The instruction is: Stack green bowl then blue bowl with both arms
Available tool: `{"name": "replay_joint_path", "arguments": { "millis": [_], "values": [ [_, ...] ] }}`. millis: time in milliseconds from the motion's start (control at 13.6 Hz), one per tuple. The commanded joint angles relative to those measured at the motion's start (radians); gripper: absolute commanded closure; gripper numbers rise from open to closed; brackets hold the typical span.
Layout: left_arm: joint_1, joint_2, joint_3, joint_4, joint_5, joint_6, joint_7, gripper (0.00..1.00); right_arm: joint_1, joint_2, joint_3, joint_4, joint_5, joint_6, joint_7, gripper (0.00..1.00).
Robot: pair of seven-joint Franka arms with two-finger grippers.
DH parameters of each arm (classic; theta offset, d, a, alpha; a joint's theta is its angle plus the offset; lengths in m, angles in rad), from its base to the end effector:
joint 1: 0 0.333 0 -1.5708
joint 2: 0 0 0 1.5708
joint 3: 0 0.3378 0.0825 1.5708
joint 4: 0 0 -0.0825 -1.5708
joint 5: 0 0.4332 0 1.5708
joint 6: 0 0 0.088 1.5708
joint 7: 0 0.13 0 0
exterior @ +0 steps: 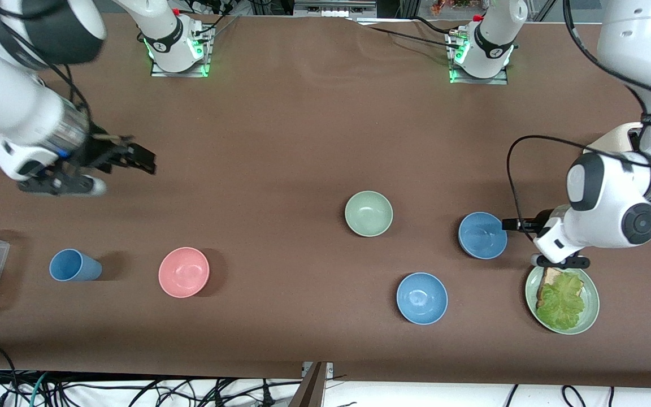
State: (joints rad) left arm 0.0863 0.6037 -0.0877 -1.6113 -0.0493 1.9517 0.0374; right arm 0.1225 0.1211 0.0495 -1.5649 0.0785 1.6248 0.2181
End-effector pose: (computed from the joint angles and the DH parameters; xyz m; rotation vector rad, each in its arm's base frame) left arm 0.7071 0.0001 0.2233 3.0170 -0.0084 -0.3941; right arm 0.6315 0.1181 0.5559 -3.0675 0.0812 0.1170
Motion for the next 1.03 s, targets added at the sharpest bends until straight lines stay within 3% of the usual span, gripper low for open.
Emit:
{"name": "replay_joint_path", "arguments": {
  "millis": [0,148,295,369,516,959],
  "values": [
    [0.003,0.053,-0.001,-0.002,-0.032,0.047,0.054,0.03,-0.044,-0.077,0.013,-0.057,0.009,-0.029,-0.041,0.0],
    [0.004,0.07,-0.001,0.01,-0.034,0.052,0.056,0.19,-0.046,-0.074,-0.01,-0.047,0.004,-0.029,-0.095,0.0],
    [0.015,0.08,0.0,0.019,-0.061,0.053,0.061,0.59,-0.043,-0.078,-0.03,-0.046,0.004,-0.032,-0.105,0.0],
    [0.015,0.08,0.0,0.019,-0.081,0.05,0.059,0.9,-0.043,-0.078,-0.031,-0.046,0.004,-0.032,-0.105,0.0],
    [0.012,0.084,0.0,0.014,-0.138,0.05,0.055,1.0,-0.043,-0.08,-0.033,-0.044,-0.025,-0.039,-0.108,0.0],
    [0.02,0.094,0.0,0.021,-0.133,0.044,0.059,1.0,-0.04,-0.075,-0.025,-0.003,-0.094,-0.146,-0.111,0.0]
  ]
}}
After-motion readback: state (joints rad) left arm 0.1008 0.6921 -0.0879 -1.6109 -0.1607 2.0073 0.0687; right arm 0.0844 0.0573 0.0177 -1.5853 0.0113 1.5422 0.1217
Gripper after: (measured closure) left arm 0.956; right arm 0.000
